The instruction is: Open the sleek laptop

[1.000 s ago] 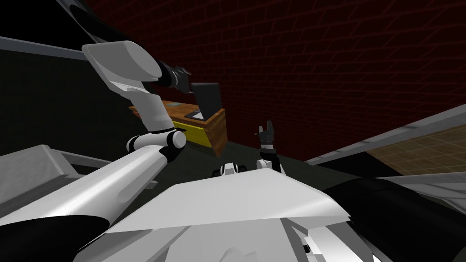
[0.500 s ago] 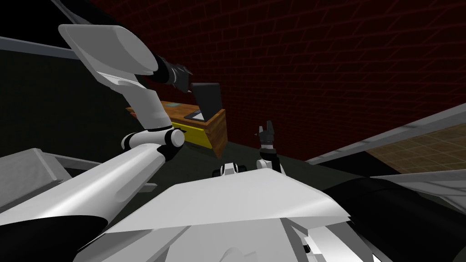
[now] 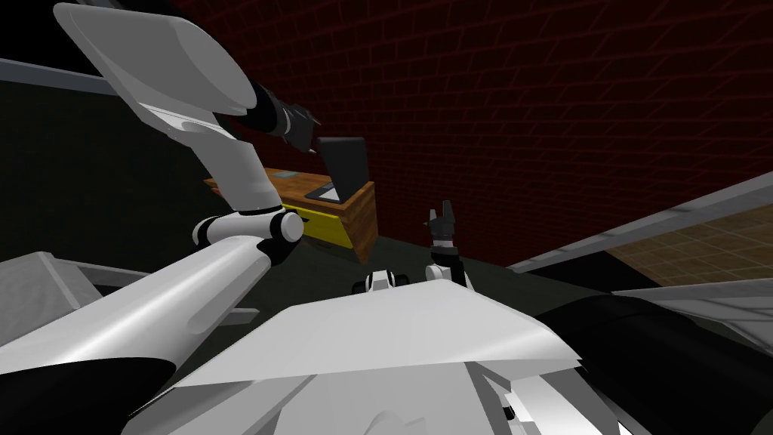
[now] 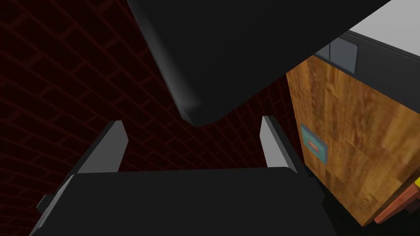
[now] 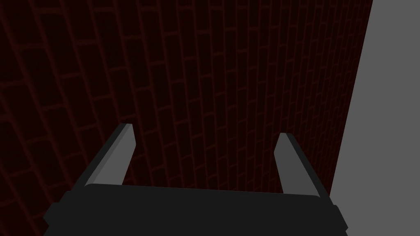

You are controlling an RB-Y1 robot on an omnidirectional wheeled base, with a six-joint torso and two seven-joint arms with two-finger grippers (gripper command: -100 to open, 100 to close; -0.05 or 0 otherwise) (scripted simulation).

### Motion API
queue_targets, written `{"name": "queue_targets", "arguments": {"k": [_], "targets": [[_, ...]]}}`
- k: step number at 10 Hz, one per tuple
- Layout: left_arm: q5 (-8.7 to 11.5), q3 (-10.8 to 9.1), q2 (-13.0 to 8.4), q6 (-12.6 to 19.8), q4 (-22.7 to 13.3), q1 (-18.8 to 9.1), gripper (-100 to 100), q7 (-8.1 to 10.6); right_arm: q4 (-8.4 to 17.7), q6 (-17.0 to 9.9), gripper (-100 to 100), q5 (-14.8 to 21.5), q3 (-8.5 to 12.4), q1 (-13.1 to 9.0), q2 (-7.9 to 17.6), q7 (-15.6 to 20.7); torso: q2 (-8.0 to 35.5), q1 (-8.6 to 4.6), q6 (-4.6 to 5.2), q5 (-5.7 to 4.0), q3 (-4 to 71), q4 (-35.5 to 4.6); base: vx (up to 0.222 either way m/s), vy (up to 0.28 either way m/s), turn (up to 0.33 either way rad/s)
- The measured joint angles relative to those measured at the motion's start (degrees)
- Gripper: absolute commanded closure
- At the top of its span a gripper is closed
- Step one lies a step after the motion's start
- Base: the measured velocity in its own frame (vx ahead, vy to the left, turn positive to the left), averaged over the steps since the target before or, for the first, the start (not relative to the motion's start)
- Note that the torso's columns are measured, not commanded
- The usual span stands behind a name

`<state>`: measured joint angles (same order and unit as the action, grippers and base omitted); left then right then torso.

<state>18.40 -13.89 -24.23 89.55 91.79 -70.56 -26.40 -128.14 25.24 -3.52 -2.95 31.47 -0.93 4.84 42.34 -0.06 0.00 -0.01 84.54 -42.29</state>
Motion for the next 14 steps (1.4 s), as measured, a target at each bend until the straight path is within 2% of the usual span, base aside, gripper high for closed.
{"name": "queue_targets", "arguments": {"k": [1, 2, 3, 5, 11, 12, 14], "targets": [[0.00, -0.01, 0.00, -0.02, -0.01, 0.01, 100, 0.01, 0.00, 0.00, 0, 0.00, 0.00, 0.00, 0.00, 0.00, 0.03, -0.01, 0.00, -0.01, -0.02, -0.02, 0.000, 0.000, 0.000], [0.00, -0.01, 0.00, -0.02, -0.01, 0.02, 100, 0.01, 0.00, 0.00, 0, 0.00, 0.00, 0.00, 0.00, 0.00, 0.01, 0.01, 0.01, -0.01, -0.01, -0.02, 0.028, 0.072, 0.010], [0.48, -1.00, 0.20, 0.26, -0.69, -0.24, 100, 0.93, 0.00, 0.00, 0, 0.00, 0.00, 0.00, 0.01, 0.00, -0.08, 0.23, -0.02, 0.06, 0.04, 0.03, 0.054, 0.126, -0.014], [1.53, -3.02, 0.75, 1.00, -1.72, -0.78, 100, 3.46, 0.00, 0.00, 0, 0.00, 0.01, 0.00, 0.01, 0.00, -0.36, 0.57, -0.19, 0.28, 0.23, 0.26, 0.066, 0.123, 0.006], [4.05, -8.55, 1.75, 3.41, -5.79, -1.95, 100, 9.94, 0.00, 0.00, 0, 0.00, 0.01, 0.00, 0.01, 0.00, 0.01, -0.01, 0.01, -0.01, -0.01, -0.02, 0.046, 0.102, 0.007], [4.10, -8.66, 1.75, 3.47, -5.88, -1.97, -100, 10.18, 0.00, 0.00, 0, 0.00, 0.00, 0.00, 0.00, 0.00, 0.03, -0.13, 0.01, -0.04, -0.02, -0.01, -0.023, -0.045, -0.002], [3.35, -6.85, 1.43, 3.37, -4.57, -1.75, -100, 8.47, 0.00, 0.00, 0, 0.00, -0.02, -0.01, -0.02, 0.00, 0.11, -0.35, 0.03, -0.13, -0.08, -0.05, -0.039, -0.113, -0.002]]}}
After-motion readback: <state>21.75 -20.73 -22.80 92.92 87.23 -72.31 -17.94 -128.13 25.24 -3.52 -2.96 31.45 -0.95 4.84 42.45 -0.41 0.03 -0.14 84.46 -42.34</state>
